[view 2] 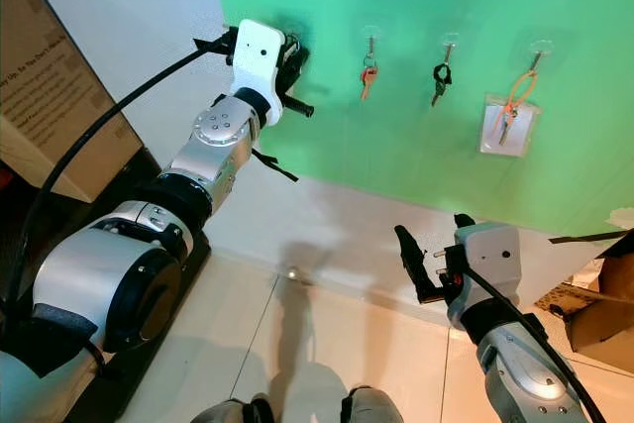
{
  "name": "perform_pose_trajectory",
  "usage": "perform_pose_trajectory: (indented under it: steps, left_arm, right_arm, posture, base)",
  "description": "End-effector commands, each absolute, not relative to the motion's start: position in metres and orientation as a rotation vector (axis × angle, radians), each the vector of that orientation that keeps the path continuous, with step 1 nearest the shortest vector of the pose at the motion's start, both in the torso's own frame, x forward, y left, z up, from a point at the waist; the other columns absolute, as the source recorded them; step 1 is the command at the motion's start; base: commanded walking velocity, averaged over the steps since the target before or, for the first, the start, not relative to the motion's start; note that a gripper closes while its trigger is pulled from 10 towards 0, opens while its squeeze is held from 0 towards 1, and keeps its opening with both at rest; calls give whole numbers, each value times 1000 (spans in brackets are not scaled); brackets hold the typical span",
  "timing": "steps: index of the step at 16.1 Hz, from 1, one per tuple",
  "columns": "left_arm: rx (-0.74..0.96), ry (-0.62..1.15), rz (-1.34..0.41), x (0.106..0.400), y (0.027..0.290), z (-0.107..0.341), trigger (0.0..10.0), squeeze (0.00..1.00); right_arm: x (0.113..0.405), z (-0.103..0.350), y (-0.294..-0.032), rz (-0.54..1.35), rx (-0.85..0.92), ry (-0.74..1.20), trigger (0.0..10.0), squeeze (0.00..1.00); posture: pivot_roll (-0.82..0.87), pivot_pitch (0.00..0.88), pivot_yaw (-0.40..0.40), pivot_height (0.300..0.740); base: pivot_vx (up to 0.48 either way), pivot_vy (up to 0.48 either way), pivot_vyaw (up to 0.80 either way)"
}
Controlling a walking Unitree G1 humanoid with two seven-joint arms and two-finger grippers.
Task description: Hang keys on a hook
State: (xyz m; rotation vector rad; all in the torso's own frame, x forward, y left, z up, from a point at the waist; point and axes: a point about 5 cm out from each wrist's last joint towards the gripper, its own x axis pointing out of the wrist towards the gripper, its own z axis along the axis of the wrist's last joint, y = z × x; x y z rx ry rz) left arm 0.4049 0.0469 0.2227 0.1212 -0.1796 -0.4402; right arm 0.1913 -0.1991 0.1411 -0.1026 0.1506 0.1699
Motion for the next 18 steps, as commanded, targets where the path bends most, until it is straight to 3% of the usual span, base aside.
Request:
perform_pose_trajectory:
  steps: [1,11,18]
  left_arm:
    - [115,-150,-426,408,53,225,10000,0]
    - [145,-119,-417,411,52,229,10000,0]
    - [281,-8,-499,409,40,221,10000,0]
  right_arm:
    - [190,144,-200,169,-95,149,10000,0]
    - [191,145,-203,170,-103,147,10000,0]
    - [189,146,-204,171,-97,154,10000,0]
  posture:
    - [-353,111,94,740]
    - [-359,103,88,740]
    - [-370,106,82,740]
  base:
    - [0,0,0]
    - [0,0,0]
    - [0,0,0]
